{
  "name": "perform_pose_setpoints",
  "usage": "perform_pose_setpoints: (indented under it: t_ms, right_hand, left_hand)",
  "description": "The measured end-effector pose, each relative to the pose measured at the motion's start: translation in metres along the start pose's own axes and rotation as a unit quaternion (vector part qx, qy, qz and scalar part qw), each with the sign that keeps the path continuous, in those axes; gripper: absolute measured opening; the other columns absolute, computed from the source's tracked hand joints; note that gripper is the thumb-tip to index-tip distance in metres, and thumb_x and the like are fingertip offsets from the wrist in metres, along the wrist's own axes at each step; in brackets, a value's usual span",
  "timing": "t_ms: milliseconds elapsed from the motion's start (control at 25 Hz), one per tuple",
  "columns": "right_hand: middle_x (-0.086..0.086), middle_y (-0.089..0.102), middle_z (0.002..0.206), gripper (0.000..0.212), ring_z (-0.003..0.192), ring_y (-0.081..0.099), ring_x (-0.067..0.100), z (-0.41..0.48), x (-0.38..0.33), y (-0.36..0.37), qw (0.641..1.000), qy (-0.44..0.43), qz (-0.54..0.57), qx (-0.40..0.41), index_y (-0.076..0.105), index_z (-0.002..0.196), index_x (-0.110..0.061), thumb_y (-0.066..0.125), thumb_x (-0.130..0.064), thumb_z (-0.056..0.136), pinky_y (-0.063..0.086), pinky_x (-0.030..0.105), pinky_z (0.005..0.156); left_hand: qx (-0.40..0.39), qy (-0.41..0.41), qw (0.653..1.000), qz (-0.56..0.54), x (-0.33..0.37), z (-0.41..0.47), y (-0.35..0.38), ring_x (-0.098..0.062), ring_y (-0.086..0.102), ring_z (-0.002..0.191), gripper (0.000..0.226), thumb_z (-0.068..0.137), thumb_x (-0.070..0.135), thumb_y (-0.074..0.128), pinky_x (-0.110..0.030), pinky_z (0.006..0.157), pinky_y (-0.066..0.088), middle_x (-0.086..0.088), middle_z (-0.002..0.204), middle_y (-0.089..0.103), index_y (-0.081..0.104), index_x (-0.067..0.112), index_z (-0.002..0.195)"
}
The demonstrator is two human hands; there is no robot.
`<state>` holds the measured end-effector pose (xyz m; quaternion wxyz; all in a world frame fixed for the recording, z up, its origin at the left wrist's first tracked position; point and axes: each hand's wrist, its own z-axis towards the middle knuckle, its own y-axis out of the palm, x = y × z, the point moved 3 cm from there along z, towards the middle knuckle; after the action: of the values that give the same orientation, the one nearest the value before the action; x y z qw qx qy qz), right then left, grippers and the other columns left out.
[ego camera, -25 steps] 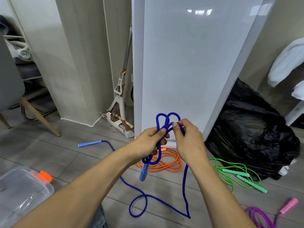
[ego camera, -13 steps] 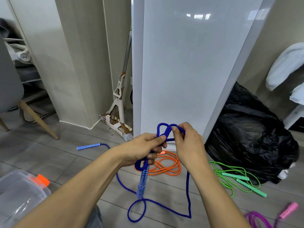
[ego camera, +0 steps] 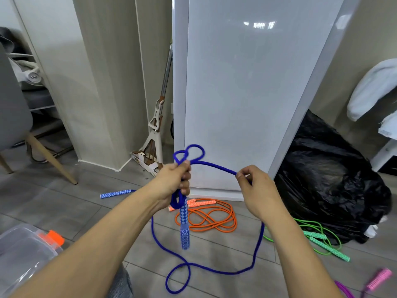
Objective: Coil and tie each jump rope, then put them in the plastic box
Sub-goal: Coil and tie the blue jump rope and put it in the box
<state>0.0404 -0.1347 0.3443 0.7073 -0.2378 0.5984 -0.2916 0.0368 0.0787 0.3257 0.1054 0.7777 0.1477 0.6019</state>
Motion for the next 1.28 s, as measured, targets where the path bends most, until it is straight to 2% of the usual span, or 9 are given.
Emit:
perform_pose_setpoints:
  t_ms: [120,200,280,400,560,680,840,1080,1280]
  right_hand:
    - [-0.004,0.066,0.082,0.025,0.076,0.058,0.017,0.005,0.014,-0.005,0.994,0.012,-0.081,-0.079,0.068,0.091,-0.023,0.05,-0.037,0.101,0.04,0.029,0.064]
    - [-0.006,0.064,0.08,0.026,0.073,0.057,0.013,0.005,0.02,-0.013,0.985,0.006,-0.117,-0.126,0.068,0.086,-0.026,0.048,-0.036,0.102,0.039,0.023,0.059]
    - [-0.008,0.058,0.07,0.026,0.063,0.051,0.009,0.004,0.016,-0.015,0.99,-0.013,-0.086,-0.112,0.066,0.085,-0.025,0.047,-0.028,0.102,0.032,0.017,0.052]
    - [-0.007,0.051,0.056,0.023,0.049,0.045,0.006,-0.004,-0.007,-0.001,0.999,-0.037,0.009,-0.039,0.061,0.084,-0.022,0.046,-0.024,0.101,0.032,0.023,0.05]
    - [-0.007,0.062,0.069,0.018,0.064,0.056,0.006,-0.021,-0.033,0.038,0.993,-0.096,0.032,-0.062,0.056,0.089,-0.024,0.045,-0.029,0.102,0.042,0.032,0.061]
    - [-0.005,0.067,0.082,0.018,0.077,0.06,0.02,-0.028,-0.036,0.056,0.989,-0.111,-0.005,-0.099,0.053,0.096,-0.028,0.039,-0.037,0.104,0.049,0.04,0.068]
    - [-0.004,0.065,0.087,0.019,0.079,0.058,0.023,-0.031,-0.038,0.057,0.981,-0.159,-0.068,-0.088,0.05,0.101,-0.027,0.034,-0.036,0.105,0.045,0.039,0.065]
    - [-0.002,0.066,0.095,0.019,0.087,0.06,0.026,-0.033,-0.037,0.057,0.967,-0.184,-0.143,-0.098,0.049,0.117,-0.031,0.036,-0.036,0.104,0.039,0.037,0.063]
    - [0.0,0.062,0.083,0.017,0.078,0.054,0.027,-0.034,-0.033,0.058,0.977,-0.138,-0.106,-0.127,0.044,0.097,-0.029,0.034,-0.039,0.105,0.047,0.042,0.068]
  left_hand:
    - [0.15,0.054,0.983,-0.089,0.008,0.01,-0.021,-0.006,0.028,0.032,0.029,0.106,0.023,0.042,-0.017,0.035,0.031,0.006,0.046,0.036,0.048,0.012,0.079]
    - [0.2,0.065,0.969,-0.128,0.012,0.012,-0.032,-0.006,0.029,0.032,0.029,0.106,0.023,0.042,-0.018,0.037,0.033,0.005,0.047,0.037,0.048,0.012,0.079]
    - [0.19,0.056,0.973,-0.121,0.009,0.013,-0.032,-0.008,0.034,0.035,0.027,0.106,0.02,0.04,-0.022,0.04,0.038,0.001,0.054,0.042,0.048,0.011,0.082]
    - [0.126,0.03,0.988,-0.086,0.0,0.009,-0.014,-0.015,0.052,0.043,0.015,0.106,0.012,0.039,-0.03,0.048,0.051,-0.009,0.071,0.06,0.049,0.006,0.096]
    - [0.057,0.017,0.998,-0.031,-0.012,-0.002,0.016,-0.026,0.072,0.064,0.014,0.106,0.011,0.04,-0.037,0.056,0.061,-0.017,0.087,0.072,0.049,0.001,0.109]
    - [0.075,0.02,0.997,0.019,-0.019,-0.005,0.02,-0.019,0.064,0.066,0.018,0.102,0.013,0.05,-0.031,0.058,0.055,-0.011,0.079,0.065,0.055,-0.001,0.112]
    - [0.076,-0.014,0.997,0.015,-0.024,-0.003,0.017,-0.024,0.063,0.077,0.026,0.101,0.014,0.053,-0.034,0.066,0.054,-0.022,0.092,0.065,0.058,-0.006,0.117]
    - [0.043,-0.03,0.996,0.075,-0.019,-0.011,0.018,-0.017,0.059,0.059,0.018,0.101,0.014,0.052,-0.025,0.05,0.051,-0.011,0.073,0.06,0.062,-0.001,0.102]
    - [0.108,0.016,0.985,-0.13,-0.005,0.001,0.008,-0.025,0.066,0.058,0.015,0.106,0.009,0.038,-0.038,0.059,0.06,-0.011,0.072,0.06,0.05,0.003,0.099]
